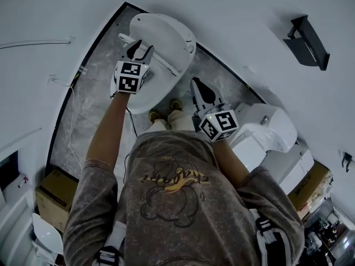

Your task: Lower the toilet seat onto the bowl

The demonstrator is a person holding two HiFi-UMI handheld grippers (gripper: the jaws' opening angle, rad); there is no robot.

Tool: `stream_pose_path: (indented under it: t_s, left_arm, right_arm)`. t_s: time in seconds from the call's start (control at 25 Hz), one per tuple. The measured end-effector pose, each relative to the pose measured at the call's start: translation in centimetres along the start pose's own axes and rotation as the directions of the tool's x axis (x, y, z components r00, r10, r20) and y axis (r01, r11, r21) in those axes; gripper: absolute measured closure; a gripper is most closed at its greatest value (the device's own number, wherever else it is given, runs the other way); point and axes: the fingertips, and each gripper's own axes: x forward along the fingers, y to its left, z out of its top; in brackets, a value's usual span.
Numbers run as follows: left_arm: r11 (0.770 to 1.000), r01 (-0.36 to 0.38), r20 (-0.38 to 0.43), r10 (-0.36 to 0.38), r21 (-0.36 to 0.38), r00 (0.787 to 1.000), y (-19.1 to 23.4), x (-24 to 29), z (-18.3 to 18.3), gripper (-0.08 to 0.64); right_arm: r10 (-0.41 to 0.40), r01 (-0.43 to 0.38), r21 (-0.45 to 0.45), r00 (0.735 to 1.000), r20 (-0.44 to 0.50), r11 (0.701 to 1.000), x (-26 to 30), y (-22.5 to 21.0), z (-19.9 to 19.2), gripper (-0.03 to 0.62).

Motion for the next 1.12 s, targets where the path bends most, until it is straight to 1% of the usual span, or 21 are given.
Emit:
stream_pose_path:
  t_s: [0.12, 0.4, 0.6, 0.72, 0.96, 1.12]
  left_arm:
    - [0.999, -0.036, -0.020, 0.036, -0.003, 0.999, 0.4, -2.7, -2.3, 0.385]
    - [0.992, -0.100, -0.078, 0.095, -0.071, 0.992, 1.6, -8.3, -8.9, 0.385]
    - [0.983, -0.127, -0.125, 0.111, -0.131, 0.986, 2.2, -10.7, -12.8, 0.385]
    - [0.980, -0.138, -0.156, 0.115, -0.143, 0.981, 2.6, -11.6, -14.9, 0.385]
    - [0.963, -0.191, -0.252, 0.141, -0.188, 0.957, 3.3, -13.4, -20.9, 0.385]
    - [0.945, -0.237, -0.315, 0.159, -0.228, 0.936, 3.4, -14.4, -25.4, 0.388]
  right_arm:
    - [0.038, -0.039, -0.010, 0.999, -0.018, 0.999, 0.7, 1.6, -0.7, 0.566]
    - [0.132, -0.135, -0.045, 0.989, -0.072, 0.990, 2.8, 5.7, -2.5, 0.566]
    - [0.189, -0.197, -0.063, 0.974, -0.122, 0.978, 3.9, 8.5, -4.3, 0.566]
    - [0.206, -0.217, -0.060, 0.967, -0.153, 0.974, 4.4, 9.5, -5.5, 0.566]
    - [0.243, -0.260, -0.052, 0.945, -0.220, 0.964, 5.5, 10.8, -8.6, 0.566]
    - [0.267, -0.293, -0.062, 0.926, -0.266, 0.954, 6.2, 11.5, -10.6, 0.566]
